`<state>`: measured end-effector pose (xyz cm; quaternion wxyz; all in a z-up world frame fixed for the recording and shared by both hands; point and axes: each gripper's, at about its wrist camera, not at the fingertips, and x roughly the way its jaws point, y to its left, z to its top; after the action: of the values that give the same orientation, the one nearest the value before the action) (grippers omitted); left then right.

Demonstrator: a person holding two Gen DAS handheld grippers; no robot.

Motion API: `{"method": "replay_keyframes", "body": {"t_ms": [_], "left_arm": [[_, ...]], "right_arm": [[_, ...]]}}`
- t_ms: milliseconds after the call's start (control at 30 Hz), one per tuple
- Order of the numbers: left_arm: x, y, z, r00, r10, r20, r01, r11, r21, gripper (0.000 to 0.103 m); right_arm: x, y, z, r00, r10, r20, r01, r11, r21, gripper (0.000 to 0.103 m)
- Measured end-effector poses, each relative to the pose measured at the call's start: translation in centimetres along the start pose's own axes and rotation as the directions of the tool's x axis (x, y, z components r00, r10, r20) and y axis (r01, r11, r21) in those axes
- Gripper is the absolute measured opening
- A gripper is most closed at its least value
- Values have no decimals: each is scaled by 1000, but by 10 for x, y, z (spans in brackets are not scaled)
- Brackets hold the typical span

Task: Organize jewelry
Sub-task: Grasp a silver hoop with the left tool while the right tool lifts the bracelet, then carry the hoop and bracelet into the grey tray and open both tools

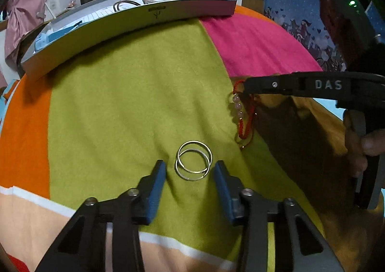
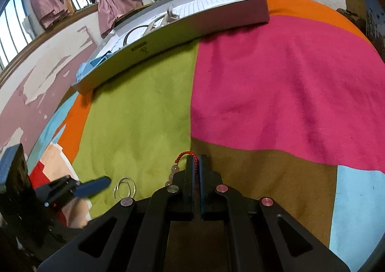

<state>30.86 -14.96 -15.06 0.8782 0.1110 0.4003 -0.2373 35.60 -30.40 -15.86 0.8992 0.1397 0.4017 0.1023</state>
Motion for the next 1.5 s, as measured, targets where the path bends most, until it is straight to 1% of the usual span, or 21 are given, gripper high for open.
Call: {"method": "replay_keyframes", "body": {"t_ms": [33,67,167,267,400,500,633,733,800,900,967,1067,1167,1200,1300,1367,1500], "left_arm": [[1,0,1,1000,2,-3,-2,1000,-5,30],[2,2,2,1000,2,-6,-2,1000,-13,28],[3,4,2,1000,-12,-7,12,1000,-29,28],[-1,4,1,1000,-11,2,11,999,-35,28],[-13,14,2,999,-1,39,4,997,-80,28],[-24,25,11,997,5,76,5,991,-131,28],[-34,37,23,994,9,108,9,986,-164,28],[-42,44,35,991,15,131,8,986,-168,28],[-47,44,49,989,14,147,9,987,-158,28],[-54,55,71,987,8,162,20,985,-170,28],[-60,66,87,983,9,181,25,982,-187,28],[-67,82,114,977,20,214,27,976,-214,28],[-66,100,139,972,57,227,3,967,-255,28],[-64,109,147,970,84,228,-19,962,-272,28],[-53,126,162,966,140,218,-68,950,-306,28],[-44,135,166,968,157,198,-89,945,-313,28],[-28,146,168,967,189,170,-125,937,-327,28]], "right_arm": [[-1,1,1,1000,6,5,-6,1000,0,3],[-2,0,1,1000,10,7,-10,1000,0,3],[-4,3,4,999,24,22,-24,1000,-2,3],[-7,7,6,999,37,34,-37,999,-4,3],[-13,9,9,997,57,56,-56,998,-14,3],[-20,11,10,994,69,79,-68,998,-15,3],[-30,15,16,990,80,118,-78,997,-28,3],[-38,18,24,984,91,152,-85,995,-43,3],[-44,17,29,980,101,170,-93,994,-52,3],[-55,22,43,970,124,210,-111,991,-72,3],[-62,23,56,959,145,244,-127,988,-86,3],[-67,26,79,949,151,275,-124,986,-115,3],[-64,30,107,940,158,304,-128,985,-115,3],[-62,31,116,937,162,310,-134,985,-107,3],[-46,41,143,938,151,311,-125,987,-101,3],[-33,50,159,946,125,299,-90,988,-129,3],[-12,66,174,960,96,262,-50,983,-175,3]]}}
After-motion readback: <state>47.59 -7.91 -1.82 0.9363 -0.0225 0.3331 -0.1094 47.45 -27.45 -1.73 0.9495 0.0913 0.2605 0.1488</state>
